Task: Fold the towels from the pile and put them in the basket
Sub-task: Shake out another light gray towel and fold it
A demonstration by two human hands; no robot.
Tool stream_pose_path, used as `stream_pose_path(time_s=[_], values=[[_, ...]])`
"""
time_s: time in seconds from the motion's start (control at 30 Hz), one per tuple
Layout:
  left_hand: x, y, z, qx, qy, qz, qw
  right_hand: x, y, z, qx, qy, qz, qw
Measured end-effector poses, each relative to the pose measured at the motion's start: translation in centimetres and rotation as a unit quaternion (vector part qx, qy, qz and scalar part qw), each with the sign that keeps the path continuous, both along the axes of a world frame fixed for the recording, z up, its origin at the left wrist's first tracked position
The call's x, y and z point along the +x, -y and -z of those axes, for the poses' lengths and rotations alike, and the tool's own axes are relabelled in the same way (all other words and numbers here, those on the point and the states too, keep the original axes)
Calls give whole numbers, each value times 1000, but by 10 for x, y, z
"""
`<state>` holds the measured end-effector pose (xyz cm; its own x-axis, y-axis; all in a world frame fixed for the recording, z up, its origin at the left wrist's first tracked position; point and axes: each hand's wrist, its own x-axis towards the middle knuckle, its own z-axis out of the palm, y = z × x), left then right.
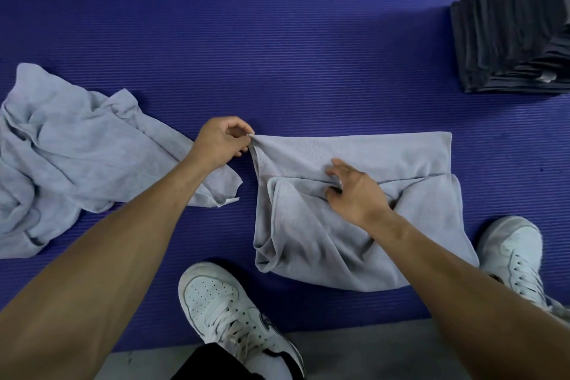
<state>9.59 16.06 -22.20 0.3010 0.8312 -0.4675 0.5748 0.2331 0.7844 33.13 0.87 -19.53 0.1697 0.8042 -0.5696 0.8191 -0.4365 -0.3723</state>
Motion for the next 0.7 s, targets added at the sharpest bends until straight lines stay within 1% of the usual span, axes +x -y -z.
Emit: stream_pose_path(time_s=[0.13,0.23,0.33,0.53,0.7], values=[[-8,-1,-5,91,-83,40,992,2,-3,-4,3,-12,-8,1000],[-10,-2,-25,103,-105,56,988,7,-3,-15,-3,-50,-4,999],[-2,10,-49,95,-93,81,988,16,6,-28,1,-72,28,997],[52,63,-77,78,-42,116,989,68,56,-58,76,-103,111,986],[115,111,-75,69,-33,182,980,138,90,-63,111,-74,202,970]])
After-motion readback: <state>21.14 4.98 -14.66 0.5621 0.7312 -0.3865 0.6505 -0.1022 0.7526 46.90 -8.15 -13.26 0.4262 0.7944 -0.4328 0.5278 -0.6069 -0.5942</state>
